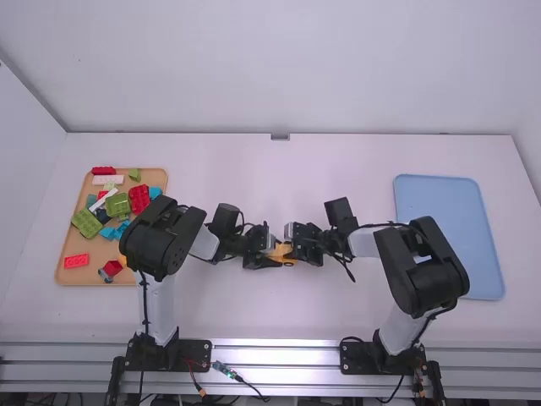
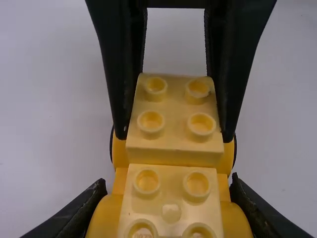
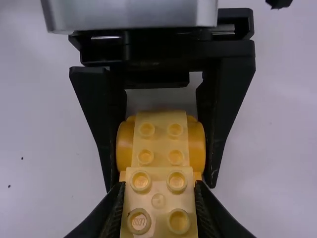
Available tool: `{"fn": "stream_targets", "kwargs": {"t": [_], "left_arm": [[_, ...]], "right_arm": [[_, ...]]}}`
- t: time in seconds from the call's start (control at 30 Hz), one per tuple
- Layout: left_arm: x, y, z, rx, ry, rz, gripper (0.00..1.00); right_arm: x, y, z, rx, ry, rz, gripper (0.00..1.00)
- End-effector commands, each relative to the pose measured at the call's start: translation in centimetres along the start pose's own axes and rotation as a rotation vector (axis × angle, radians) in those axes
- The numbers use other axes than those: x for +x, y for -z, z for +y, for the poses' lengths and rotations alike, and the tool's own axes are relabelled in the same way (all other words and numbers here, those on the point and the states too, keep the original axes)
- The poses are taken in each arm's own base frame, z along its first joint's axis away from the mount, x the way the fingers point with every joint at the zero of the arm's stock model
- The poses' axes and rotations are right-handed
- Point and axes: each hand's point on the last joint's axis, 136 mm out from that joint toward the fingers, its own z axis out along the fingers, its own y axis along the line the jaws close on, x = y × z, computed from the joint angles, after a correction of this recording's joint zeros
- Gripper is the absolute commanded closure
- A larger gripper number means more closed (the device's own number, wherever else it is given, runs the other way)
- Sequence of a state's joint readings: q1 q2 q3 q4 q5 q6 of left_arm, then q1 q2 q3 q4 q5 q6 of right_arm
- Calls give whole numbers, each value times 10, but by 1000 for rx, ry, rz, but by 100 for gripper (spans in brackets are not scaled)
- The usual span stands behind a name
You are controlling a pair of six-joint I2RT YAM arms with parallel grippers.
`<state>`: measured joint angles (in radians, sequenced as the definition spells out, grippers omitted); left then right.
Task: Assemble lego blocks to make yellow taxi
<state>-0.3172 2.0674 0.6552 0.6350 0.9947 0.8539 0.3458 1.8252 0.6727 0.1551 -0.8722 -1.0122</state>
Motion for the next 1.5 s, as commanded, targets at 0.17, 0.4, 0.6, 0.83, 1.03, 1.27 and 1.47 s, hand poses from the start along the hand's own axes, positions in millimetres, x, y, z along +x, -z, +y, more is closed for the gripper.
{"fn": "stream_targets", "kwargs": {"t": [0.17,0.4,0.6,0.83,1.03,1.27,1.47], "left_arm": [[1,-4,-12,43,8,-20,64],[0,-4,-11,41,6,-22,64],[0,-4,-11,41,5,-22,64],[1,-4,-11,40,6,-20,64],[1,-4,-11,40,7,-18,65],[1,-4,-11,39,5,-20,67],[1,-4,-11,39,5,-19,68]], "right_arm": [[2,-4,4,-19,-21,-2,83],[2,-4,4,-21,-31,-2,69],[2,-4,5,-22,-32,-2,56],[-5,-3,3,-24,-13,-41,27],[-26,15,-6,-18,17,-180,47],[-13,19,-8,-6,-40,-142,100],[8,-6,-1,-25,-68,-62,100]]}}
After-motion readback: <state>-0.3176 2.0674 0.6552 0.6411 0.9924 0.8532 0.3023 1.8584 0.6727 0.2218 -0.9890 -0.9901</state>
